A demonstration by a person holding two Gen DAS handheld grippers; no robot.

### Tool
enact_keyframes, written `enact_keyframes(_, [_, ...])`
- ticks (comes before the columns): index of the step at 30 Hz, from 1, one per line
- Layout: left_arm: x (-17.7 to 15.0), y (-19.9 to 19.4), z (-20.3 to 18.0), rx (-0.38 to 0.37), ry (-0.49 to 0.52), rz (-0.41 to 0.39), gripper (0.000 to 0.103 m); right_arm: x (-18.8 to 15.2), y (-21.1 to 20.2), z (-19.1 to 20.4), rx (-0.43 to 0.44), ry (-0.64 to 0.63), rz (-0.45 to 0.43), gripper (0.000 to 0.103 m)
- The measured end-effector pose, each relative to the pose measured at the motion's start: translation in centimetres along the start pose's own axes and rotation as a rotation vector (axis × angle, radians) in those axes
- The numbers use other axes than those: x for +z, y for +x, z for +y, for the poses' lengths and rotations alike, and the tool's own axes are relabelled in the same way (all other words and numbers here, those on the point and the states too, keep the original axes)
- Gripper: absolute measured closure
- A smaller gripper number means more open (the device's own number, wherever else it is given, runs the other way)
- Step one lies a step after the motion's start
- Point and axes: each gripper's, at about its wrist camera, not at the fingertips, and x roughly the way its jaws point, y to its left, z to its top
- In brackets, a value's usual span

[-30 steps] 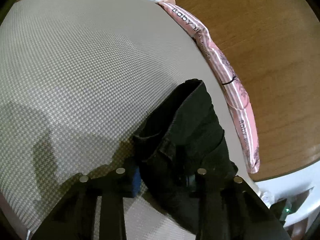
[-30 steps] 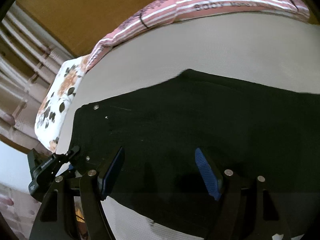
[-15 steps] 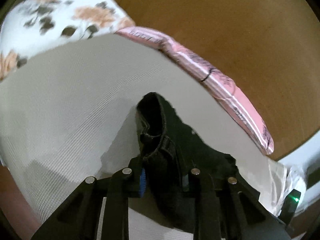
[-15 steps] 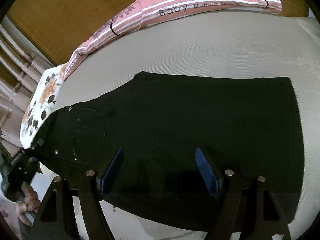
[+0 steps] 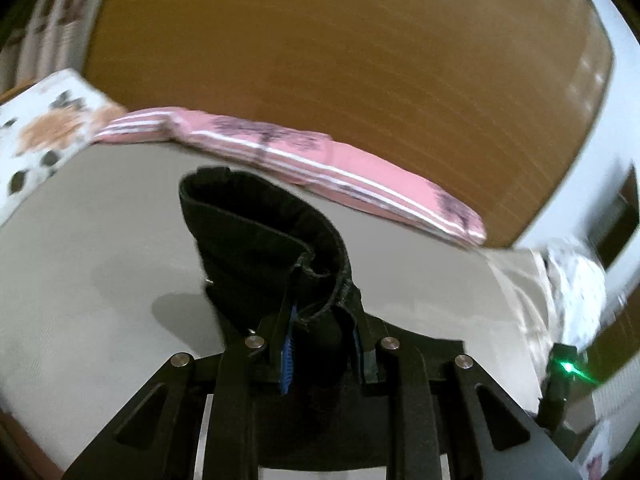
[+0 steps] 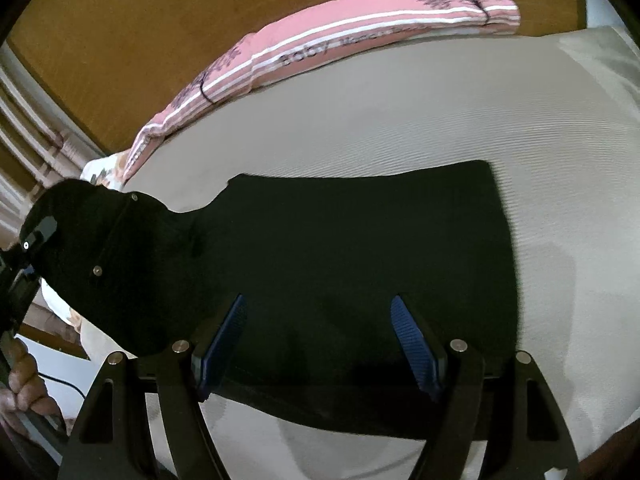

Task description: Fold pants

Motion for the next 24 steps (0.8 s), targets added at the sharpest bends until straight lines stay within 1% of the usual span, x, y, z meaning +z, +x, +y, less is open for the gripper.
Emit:
enact_keyframes(4, [-0.5,1.7,-4.5,-0.07,0.082,0.035,0.08,-0.1,-1.9,-2.6,0.007,0.038,-0.021,0.031])
enact_keyframes(8, [-1.8,3.9,-8.7,-0.145,0.148,0.103,0.08,0.0,-3.2,-4.8,-0.011,0.077,-0.044,0.031])
enact_keyframes(11, [-3.7,6.2,-11.6,-0.174,0.208,0.173,0.08,0.0,-4.2,-6.5,-0.02,0.115,-0.063,0.031])
enact_keyframes(14, [-5.9,8.9,-13.5,-0.184,0.234,0.264,0.08,0.0,-4.9,-8.1,-0.008,0.154,-0.074,0.031])
enact_keyframes(16, [-7.5,10.0,-14.3,-0.169,0.263,0.302,0.08,0.0,-4.9,-8.7,0.003,0.173,-0.075,0.031])
enact_keyframes(19, [-9.5,11.5,-14.7,-0.136,0.311,0.34,0.08,0.1,-4.7,-9.6,0.019,0.19,-0.069,0.031])
enact_keyframes(22, [-10.1,12.3,-14.7,-0.124,0.33,0.359,0.077,0.3,-4.3,-9.8,0.025,0.191,-0.061,0.031])
enact_keyframes(23, [-10.2,12.3,-14.9,-0.128,0.34,0.362,0.075,0.3,-4.1,-9.8,0.028,0.191,-0.058,0.031])
enact_keyframes(24, [-10.2,12.1,-15.2,-0.125,0.352,0.36,0.071,0.3,-4.2,-10.0,0.034,0.191,-0.056,0.031])
